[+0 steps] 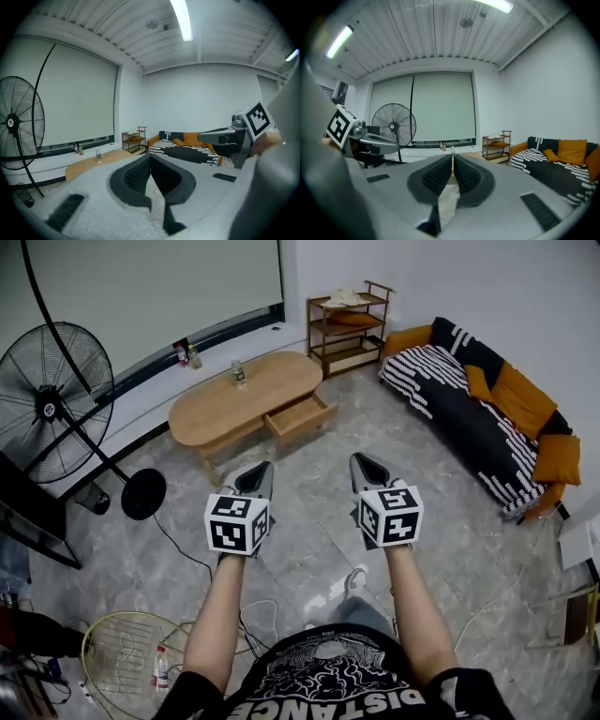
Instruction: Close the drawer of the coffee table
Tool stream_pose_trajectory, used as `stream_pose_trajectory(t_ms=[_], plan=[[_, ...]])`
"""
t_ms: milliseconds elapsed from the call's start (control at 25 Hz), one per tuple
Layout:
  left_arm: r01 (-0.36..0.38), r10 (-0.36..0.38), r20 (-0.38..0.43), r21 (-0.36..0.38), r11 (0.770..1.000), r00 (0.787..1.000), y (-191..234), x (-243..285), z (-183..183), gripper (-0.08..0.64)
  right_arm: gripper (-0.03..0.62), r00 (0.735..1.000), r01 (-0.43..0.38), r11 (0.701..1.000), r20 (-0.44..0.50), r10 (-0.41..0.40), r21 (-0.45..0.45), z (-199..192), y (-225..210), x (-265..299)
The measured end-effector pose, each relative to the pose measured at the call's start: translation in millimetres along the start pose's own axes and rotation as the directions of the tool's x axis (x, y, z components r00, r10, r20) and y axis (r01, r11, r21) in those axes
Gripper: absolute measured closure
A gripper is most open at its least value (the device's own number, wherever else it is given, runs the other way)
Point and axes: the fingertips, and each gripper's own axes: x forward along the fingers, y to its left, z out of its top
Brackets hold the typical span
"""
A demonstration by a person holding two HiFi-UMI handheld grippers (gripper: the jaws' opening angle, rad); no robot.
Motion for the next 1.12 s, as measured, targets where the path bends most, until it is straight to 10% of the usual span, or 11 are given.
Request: stream_pose_trajectory(t_ms=[1120], plan=[[-0.242, 0.241, -0.044, -0.007, 0.97, 0.969, 32.4, 241.7, 65.4, 0.557, 0.386, 0.972, -0.227, 0.974, -0.061, 0.227, 0.011, 27.7, -194.8, 212.6]])
